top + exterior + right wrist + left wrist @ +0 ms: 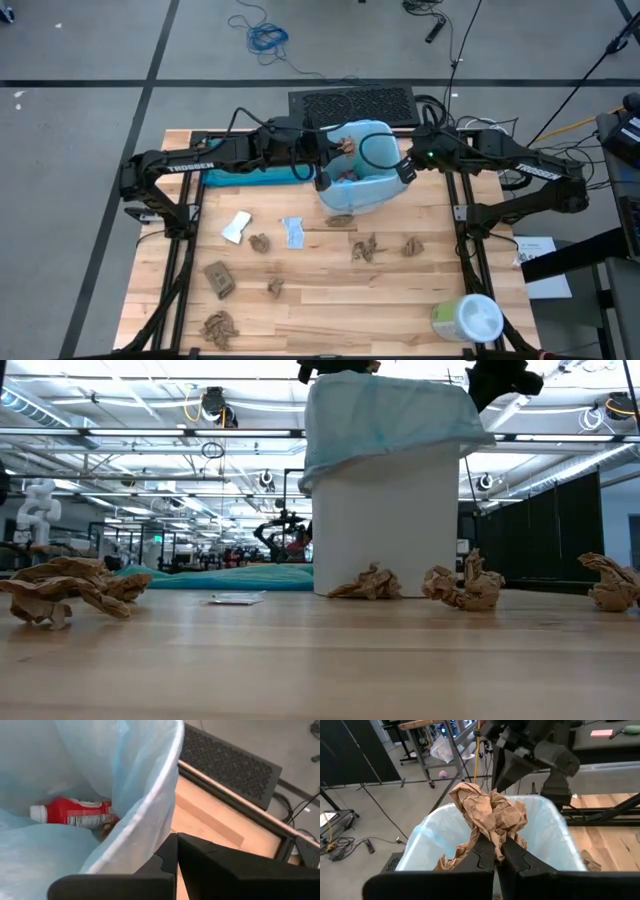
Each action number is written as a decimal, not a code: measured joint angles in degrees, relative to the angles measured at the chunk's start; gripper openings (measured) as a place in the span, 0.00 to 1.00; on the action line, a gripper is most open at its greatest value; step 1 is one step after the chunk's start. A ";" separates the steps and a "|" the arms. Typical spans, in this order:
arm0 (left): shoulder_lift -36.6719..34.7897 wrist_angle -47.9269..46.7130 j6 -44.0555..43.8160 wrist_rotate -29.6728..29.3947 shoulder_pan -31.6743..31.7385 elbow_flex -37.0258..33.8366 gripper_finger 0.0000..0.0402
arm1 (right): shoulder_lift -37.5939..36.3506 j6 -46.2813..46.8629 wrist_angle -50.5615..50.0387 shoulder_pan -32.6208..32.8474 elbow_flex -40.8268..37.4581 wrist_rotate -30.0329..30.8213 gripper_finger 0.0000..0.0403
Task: Place trash/remove bag and relplace
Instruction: Put the brown napkin into the blue trash bag, then put the brown napkin into the blue trash bin
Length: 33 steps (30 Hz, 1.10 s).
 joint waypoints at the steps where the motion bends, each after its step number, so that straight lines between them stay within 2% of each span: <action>1: 0.03 -0.14 0.75 -0.06 0.19 0.00 0.03 | -0.33 -0.22 0.08 0.00 0.00 0.15 0.00; 12: 0.11 -0.35 2.37 0.13 0.31 0.00 0.38 | -2.91 -3.00 0.95 0.00 0.00 0.30 0.00; 15: 0.11 0.02 2.35 0.15 0.28 0.00 0.44 | -3.51 -3.99 1.84 0.00 0.00 0.27 0.00; 18: 0.00 -1.06 2.34 0.12 0.19 1.12 0.45 | -4.31 -5.37 2.56 0.01 0.00 0.20 0.00; 20: -0.87 -4.18 2.76 0.06 -0.28 2.65 0.42 | -5.02 -6.76 3.07 0.93 0.00 -0.44 0.00; 22: -2.50 -8.79 4.76 0.04 -1.23 4.17 0.36 | -5.79 -7.51 3.05 3.13 0.00 -1.22 0.00; 27: -8.57 -15.61 7.44 0.24 -4.53 4.05 0.05 | -6.18 -7.78 3.04 13.00 0.00 -1.12 0.00; 33: -15.46 -15.64 4.03 0.24 -10.07 0.23 0.01 | -3.39 -4.12 2.34 27.14 -0.02 3.29 0.00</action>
